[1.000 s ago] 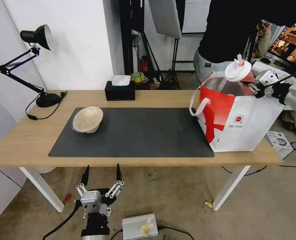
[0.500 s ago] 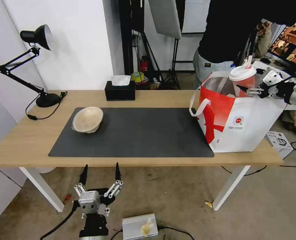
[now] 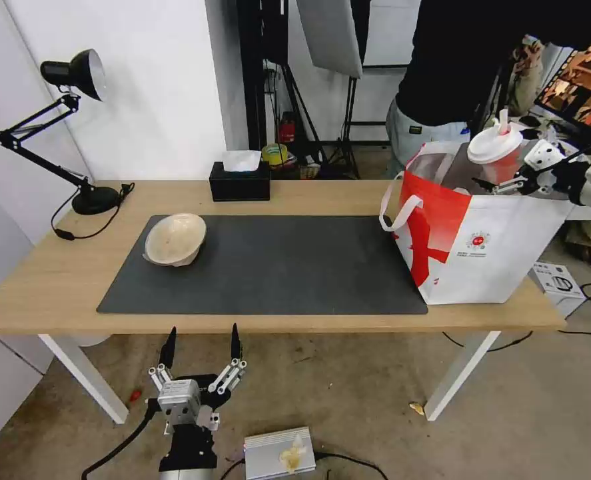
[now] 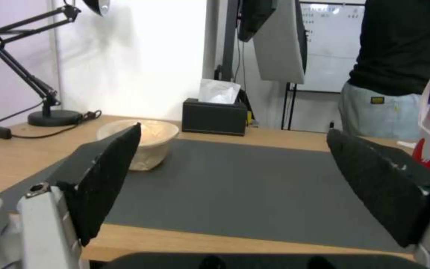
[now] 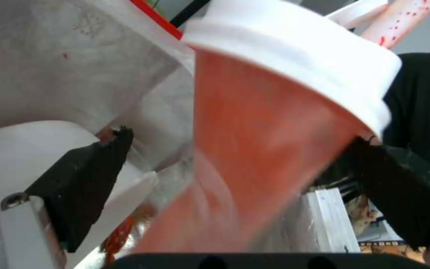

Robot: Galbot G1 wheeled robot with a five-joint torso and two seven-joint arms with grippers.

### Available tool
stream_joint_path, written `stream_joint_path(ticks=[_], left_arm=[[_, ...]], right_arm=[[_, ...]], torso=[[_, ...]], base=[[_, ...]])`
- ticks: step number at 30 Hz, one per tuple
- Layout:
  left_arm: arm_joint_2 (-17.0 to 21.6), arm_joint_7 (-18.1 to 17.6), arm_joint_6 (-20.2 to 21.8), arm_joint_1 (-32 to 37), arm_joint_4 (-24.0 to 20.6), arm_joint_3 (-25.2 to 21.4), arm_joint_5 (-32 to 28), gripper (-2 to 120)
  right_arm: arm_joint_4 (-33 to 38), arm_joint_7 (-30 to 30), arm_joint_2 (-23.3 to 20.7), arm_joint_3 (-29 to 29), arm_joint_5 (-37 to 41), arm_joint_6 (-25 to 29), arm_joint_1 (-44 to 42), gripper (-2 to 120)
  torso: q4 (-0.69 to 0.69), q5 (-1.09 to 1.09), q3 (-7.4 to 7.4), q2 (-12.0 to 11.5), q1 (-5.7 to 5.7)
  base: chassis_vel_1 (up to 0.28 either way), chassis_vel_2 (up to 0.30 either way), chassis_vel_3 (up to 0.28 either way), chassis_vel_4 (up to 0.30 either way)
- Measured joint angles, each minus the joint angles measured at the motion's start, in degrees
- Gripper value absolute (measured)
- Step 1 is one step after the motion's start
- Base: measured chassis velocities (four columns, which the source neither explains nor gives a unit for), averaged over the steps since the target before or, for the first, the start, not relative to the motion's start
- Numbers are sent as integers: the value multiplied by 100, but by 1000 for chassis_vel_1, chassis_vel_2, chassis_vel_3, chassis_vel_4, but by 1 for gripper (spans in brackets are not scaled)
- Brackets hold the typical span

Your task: Pick up the trash from the table and place it into the takeout bag.

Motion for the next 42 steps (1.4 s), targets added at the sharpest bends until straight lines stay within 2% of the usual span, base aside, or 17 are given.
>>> stream_joint_path(ticks=[10,25,42], left_arm=[[43,1,44,-79,29,-39,-95,100],[93,3,134,-174,73,-30,-163,100],[161,3,158,-202,60,-68,-245,100]], right_arm=[[-82,-152,-19,-141,-55,95,162,100],[-452,-805,-76,-280,-275,814,553,100],[-452,-709,1,-311,-300,848,572,100]], torso=[[0,0,0,0,0],[0,0,0,0,0],[0,0,0,0,0]], base=[[0,0,0,0],[0,0,0,0],[0,0,0,0]])
